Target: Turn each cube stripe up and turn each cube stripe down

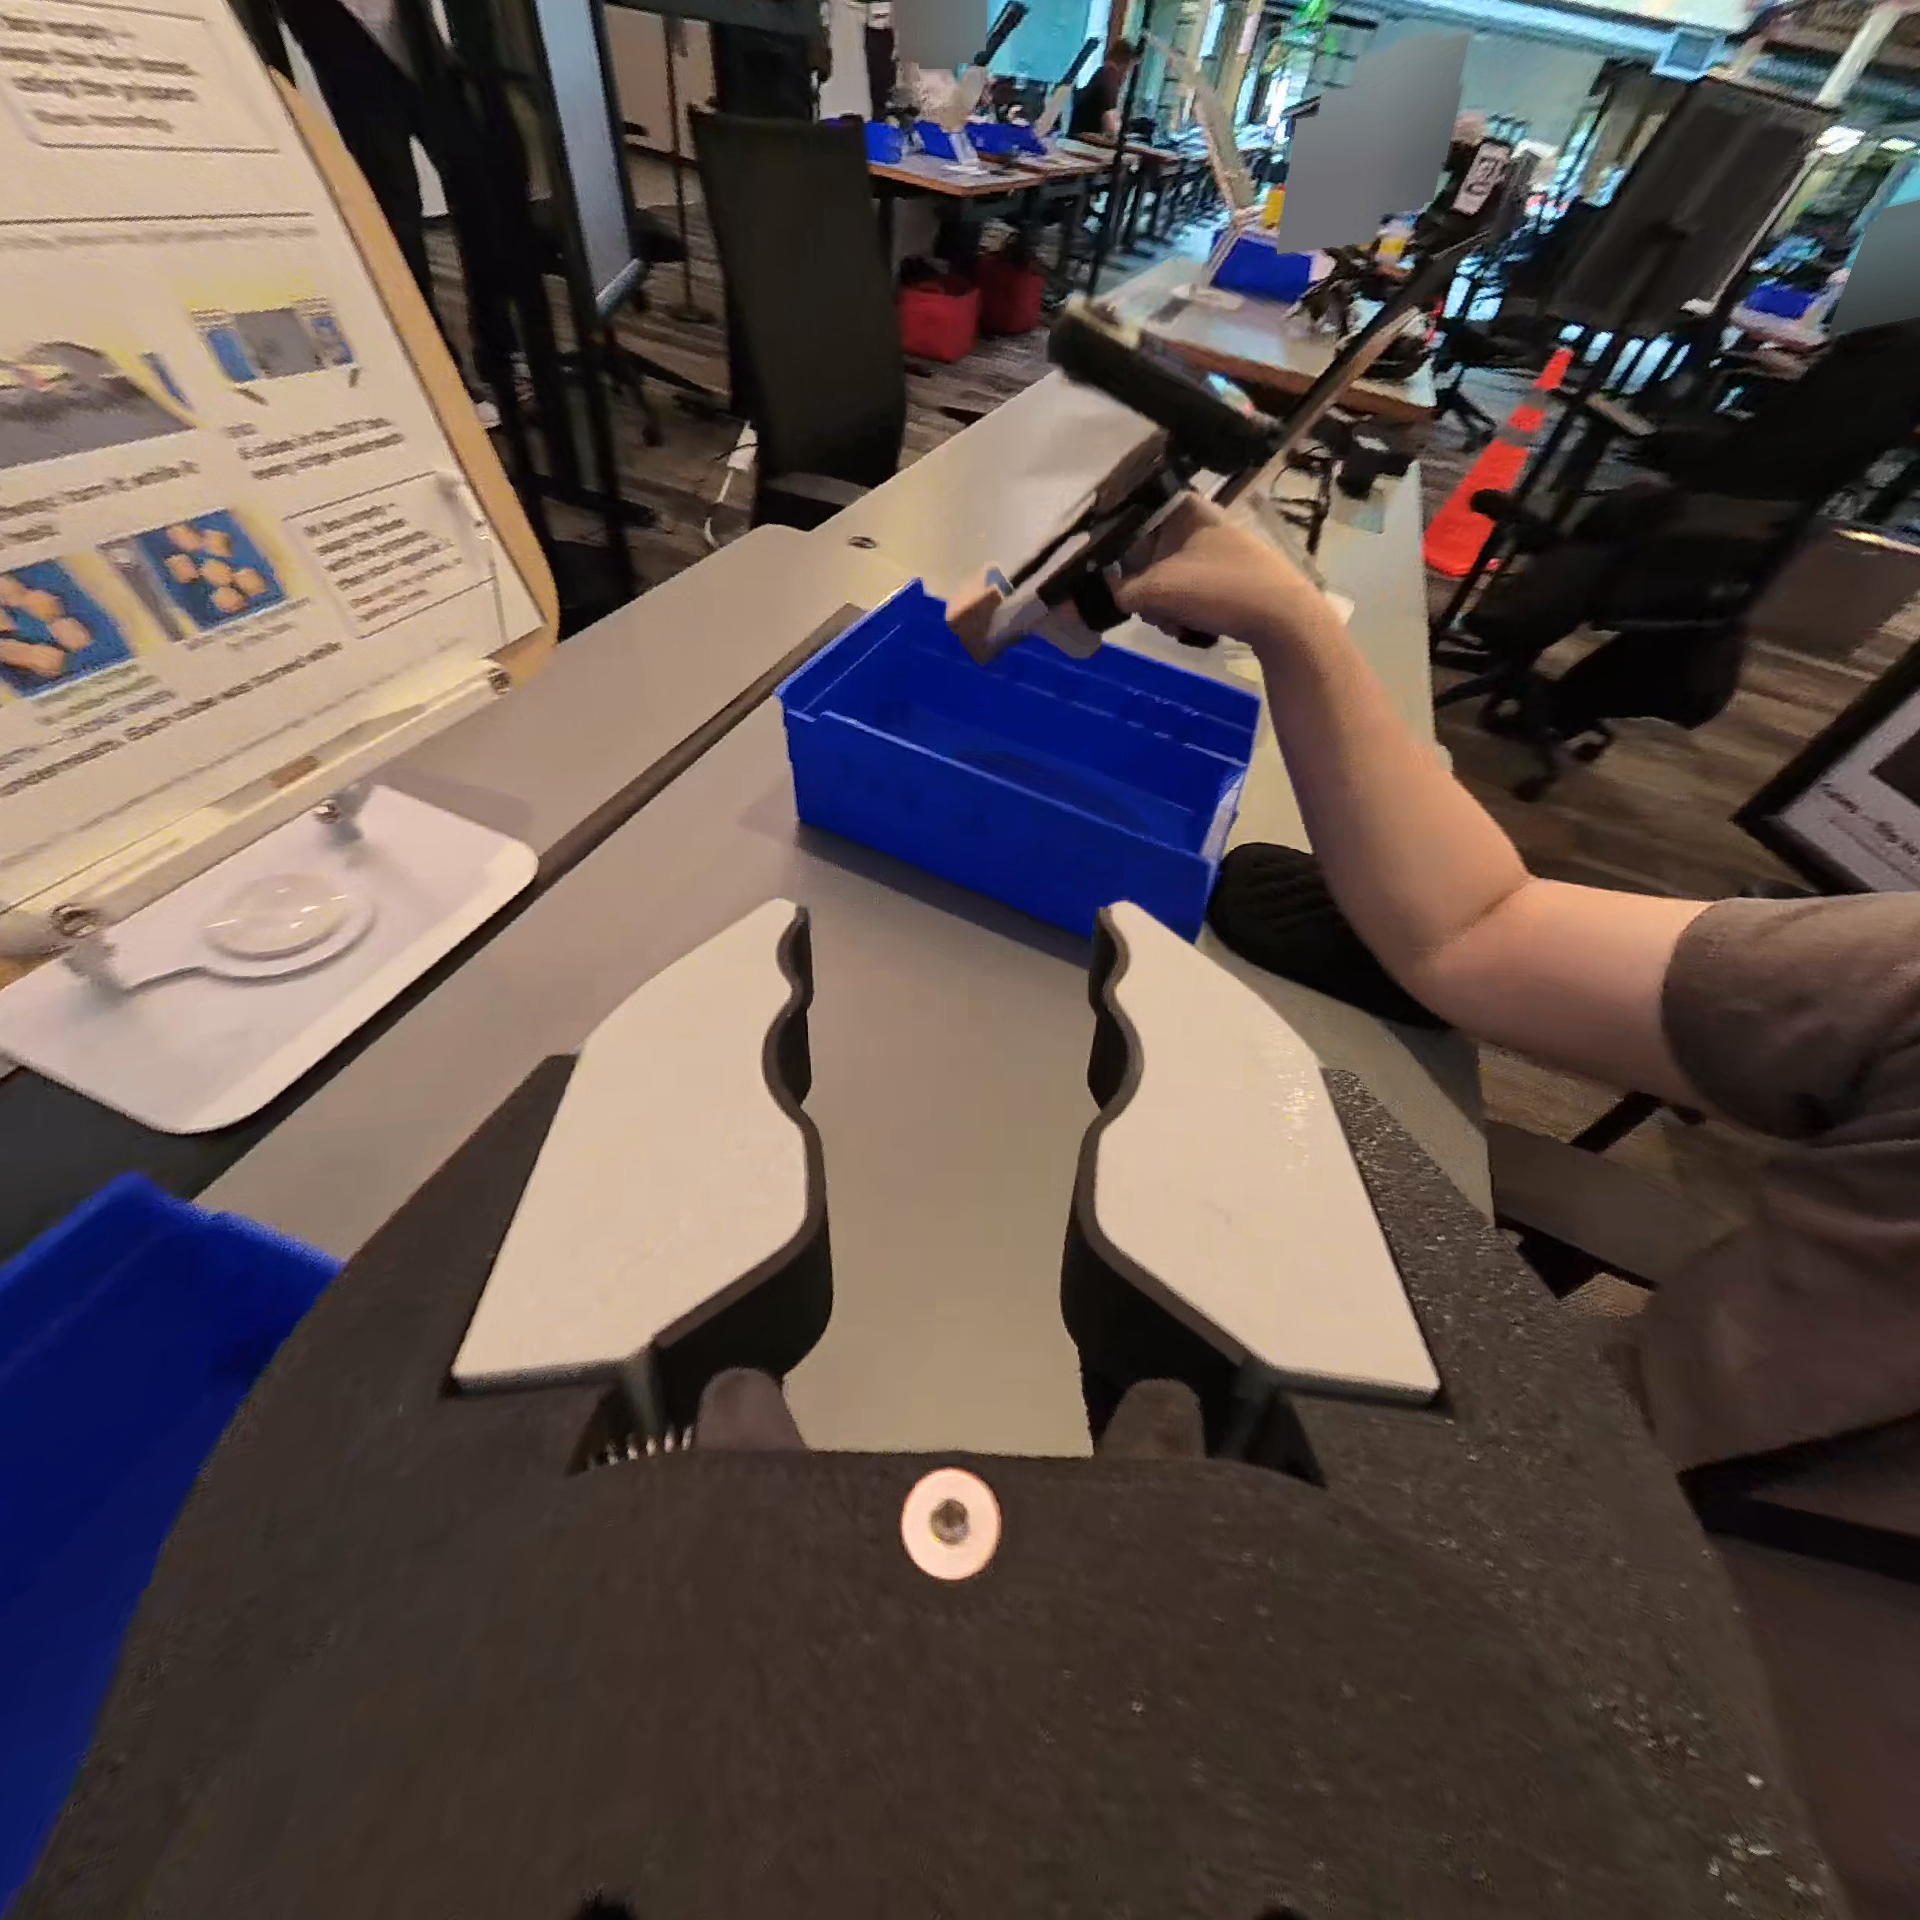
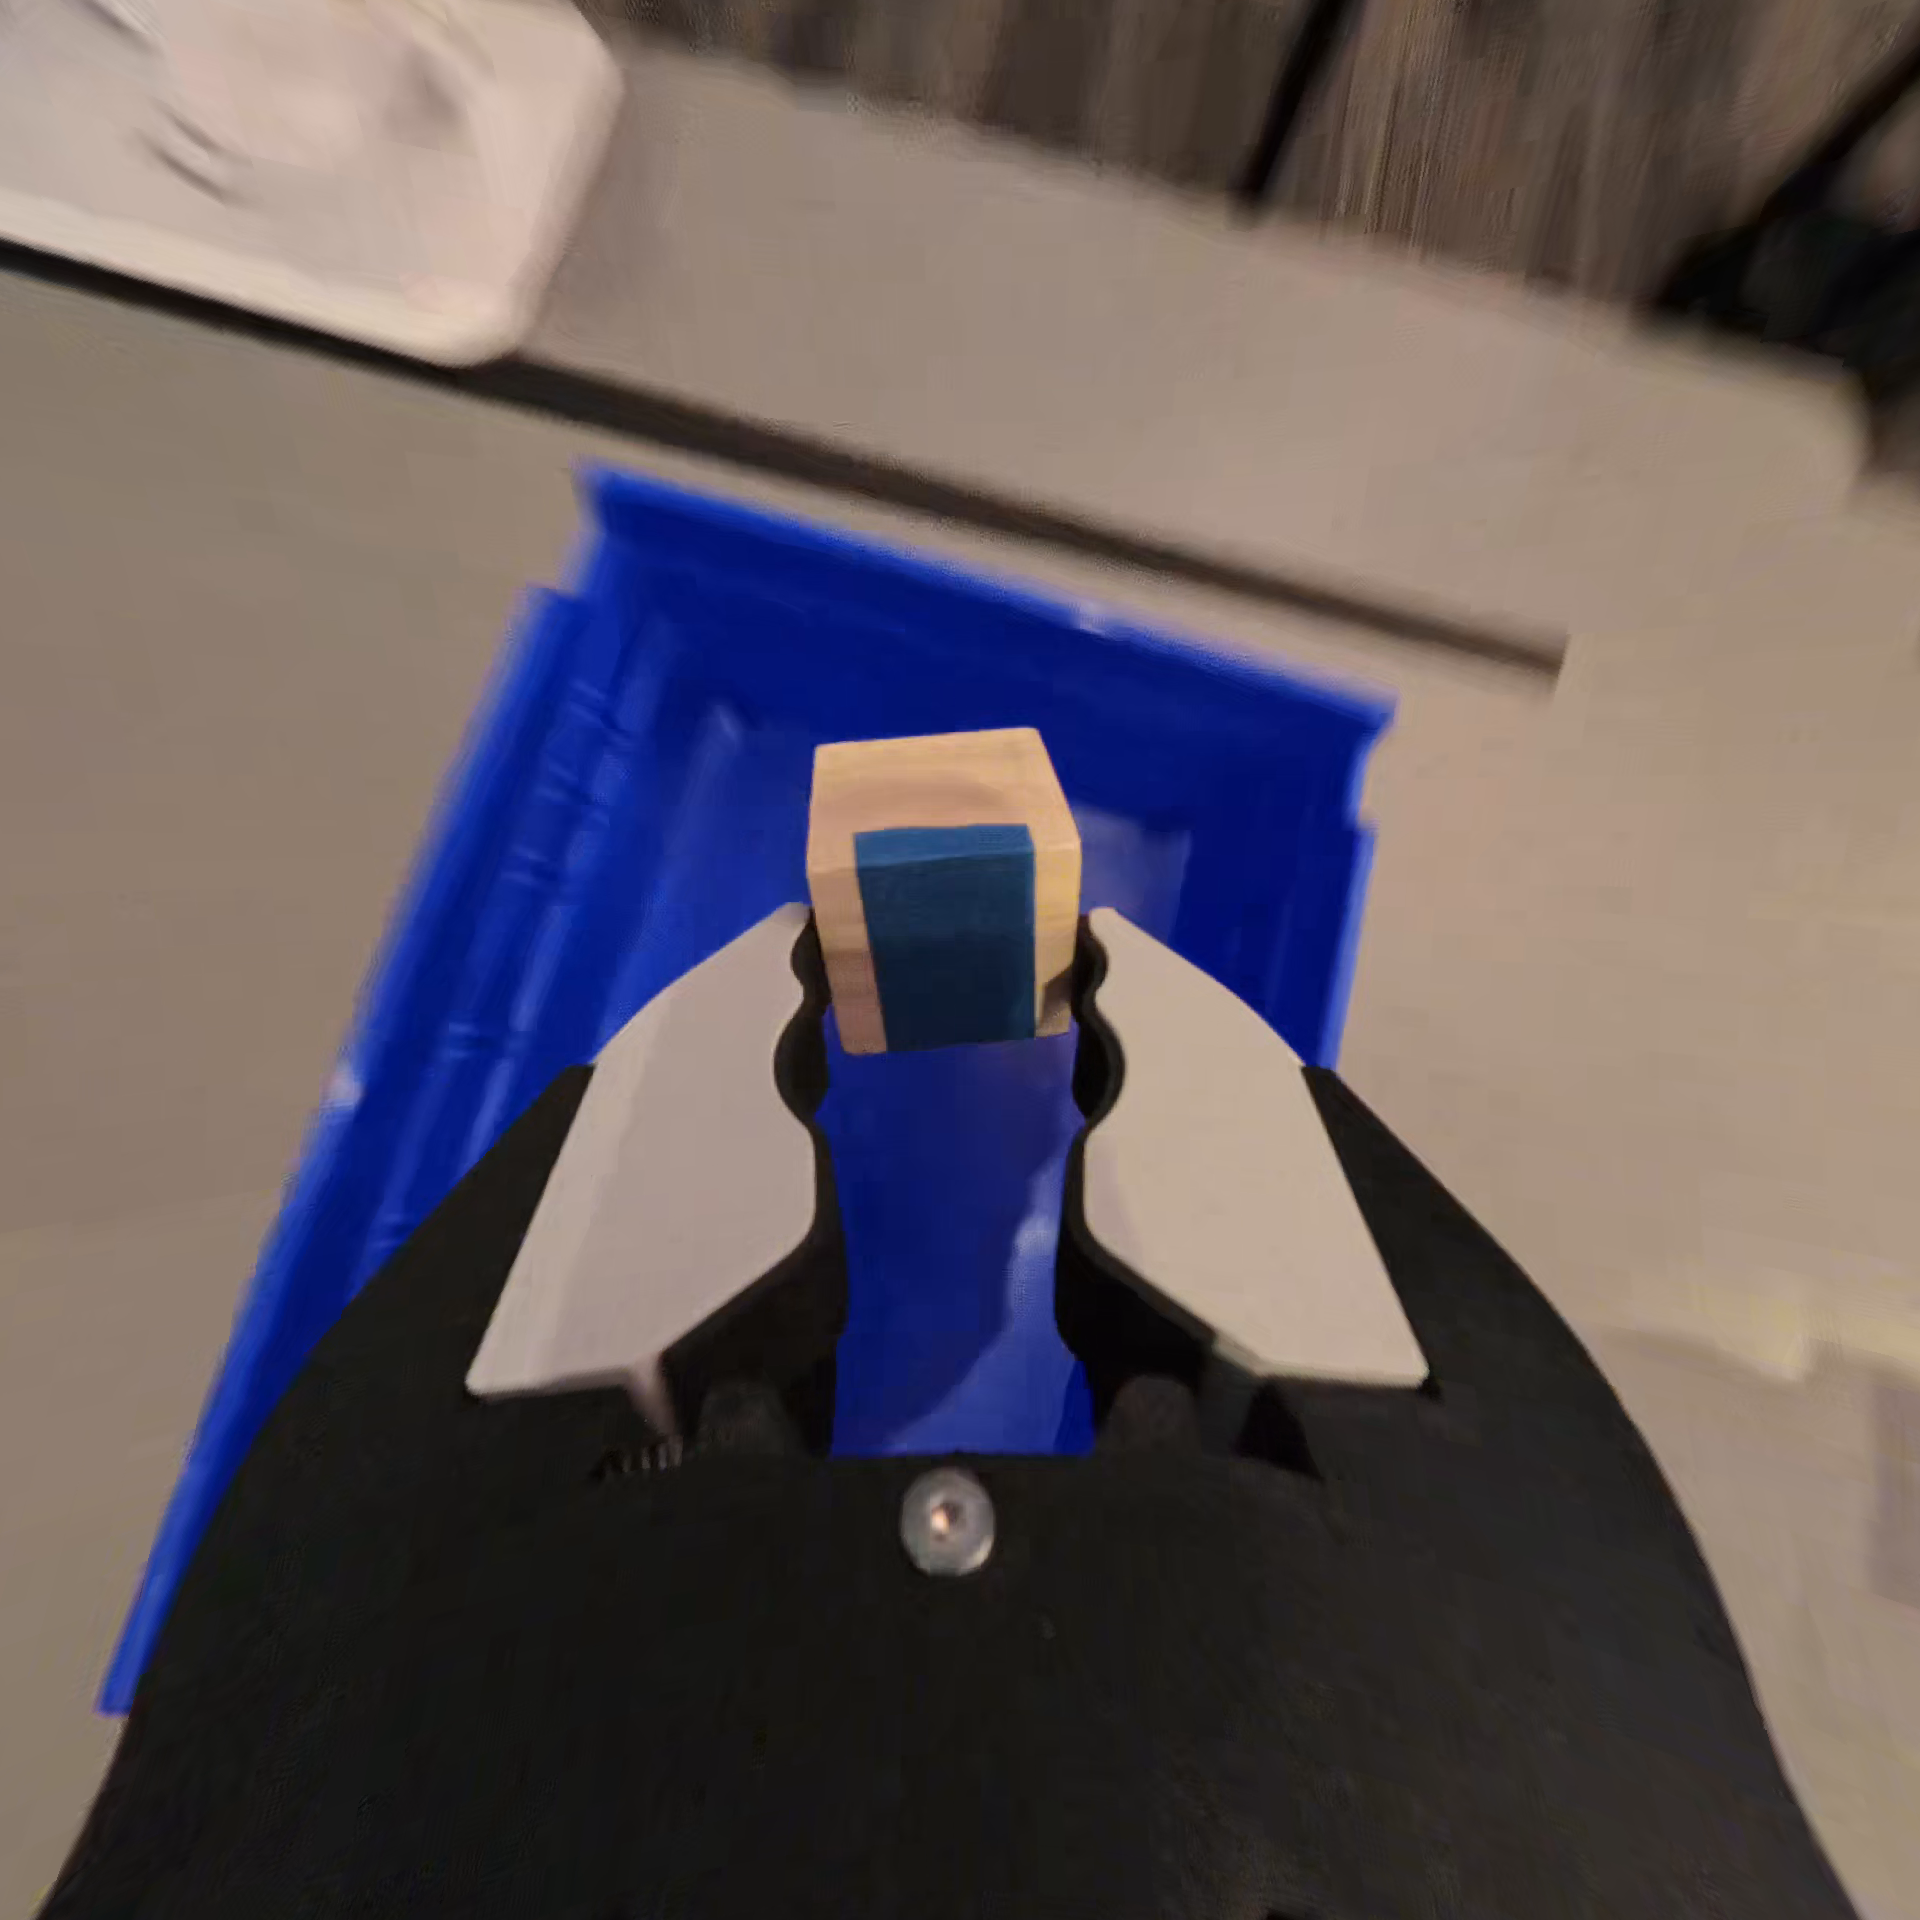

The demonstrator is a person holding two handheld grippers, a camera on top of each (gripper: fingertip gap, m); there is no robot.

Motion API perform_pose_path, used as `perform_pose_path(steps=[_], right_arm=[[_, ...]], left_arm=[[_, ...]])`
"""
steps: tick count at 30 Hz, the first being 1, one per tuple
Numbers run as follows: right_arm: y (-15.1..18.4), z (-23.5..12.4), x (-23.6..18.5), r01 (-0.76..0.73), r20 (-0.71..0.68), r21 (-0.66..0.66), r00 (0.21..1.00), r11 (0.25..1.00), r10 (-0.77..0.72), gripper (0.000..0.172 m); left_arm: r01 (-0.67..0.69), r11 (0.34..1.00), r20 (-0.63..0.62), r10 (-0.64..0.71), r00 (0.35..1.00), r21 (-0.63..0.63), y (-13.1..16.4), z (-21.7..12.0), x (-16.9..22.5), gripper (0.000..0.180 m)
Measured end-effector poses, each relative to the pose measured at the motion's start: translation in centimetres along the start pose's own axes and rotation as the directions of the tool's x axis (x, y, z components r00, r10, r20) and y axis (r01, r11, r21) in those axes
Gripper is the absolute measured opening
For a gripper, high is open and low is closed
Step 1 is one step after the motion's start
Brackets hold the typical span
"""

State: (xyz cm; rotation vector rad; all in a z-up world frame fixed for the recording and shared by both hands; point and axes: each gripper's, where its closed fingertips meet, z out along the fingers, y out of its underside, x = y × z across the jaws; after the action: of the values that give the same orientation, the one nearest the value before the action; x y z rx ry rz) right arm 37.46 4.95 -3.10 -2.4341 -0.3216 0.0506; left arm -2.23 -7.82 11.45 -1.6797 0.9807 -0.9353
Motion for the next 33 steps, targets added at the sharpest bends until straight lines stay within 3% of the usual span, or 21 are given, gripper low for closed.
perform_pose_path(steps=[1, 4, 9, 17, 24, 28, 30, 33], right_arm=[[1.9, 1.7, 0.8, -0.056, 0.023, -0.1, 0.998, 0.993, 0.059, 0.046], [6.3, 4.9, 1.5, -0.117, 0.032, -0.334, 0.99, 0.935, 0.136, 0.047], [9.2, 7.0, 2.2, -0.136, -0.064, -0.476, 0.991, 0.869, 0.12, 0.047], [8.0, 6.8, 2.5, -0.152, -0.101, -0.426, 0.988, 0.892, 0.121, 0.051], [2.5, 3.2, 0.6, -0.094, -0.025, -0.171, 0.996, 0.981, 0.091, 0.053], [1.9, 3.2, -1.2, -0.033, 0.037, -0.158, 0.999, 0.987, 0.039, 0.053], [2.1, 3.6, -1.5, -0.012, 0.049, -0.175, 0.999, 0.984, 0.021, 0.054], [2.8, 4.1, -1.6, 0.019, 0.045, -0.216, 0.999, 0.976, -0.009, 0.055]], left_arm=[[0.002, 1.0, 0.017, -0.002, 1.0, -0.012, 0.2, -0.3, -0.3, 0.051], [0.009, 0.999, 0.083, -0.006, 0.997, -0.036, 0.5, -1.2, -1.3, 0.05], [0.037, 0.997, 0.176, -0.025, 0.984, -0.064, 1.2, -2.2, -3.2, 0.05], [0.082, 0.979, 0.377, -0.007, 0.926, -0.184, 3.8, -4.2, -7.2, 0.051], [0.14, 0.894, 0.563, 0.14, 0.815, -0.425, 9.1, -7.5, -13.1, 0.048], [0.056, 0.84, 0.472, 0.247, 0.846, -0.54, 12.0, -5.8, -15.1, 0.047], [-0.013, 0.794, 0.373, 0.299, 0.878, -0.607, 14.0, -4.2, -15.4, 0.052], [-0.12, 0.709, 0.26, 0.403, 0.878, -0.695, 17.1, -2.6, -16.5, 0.05]])
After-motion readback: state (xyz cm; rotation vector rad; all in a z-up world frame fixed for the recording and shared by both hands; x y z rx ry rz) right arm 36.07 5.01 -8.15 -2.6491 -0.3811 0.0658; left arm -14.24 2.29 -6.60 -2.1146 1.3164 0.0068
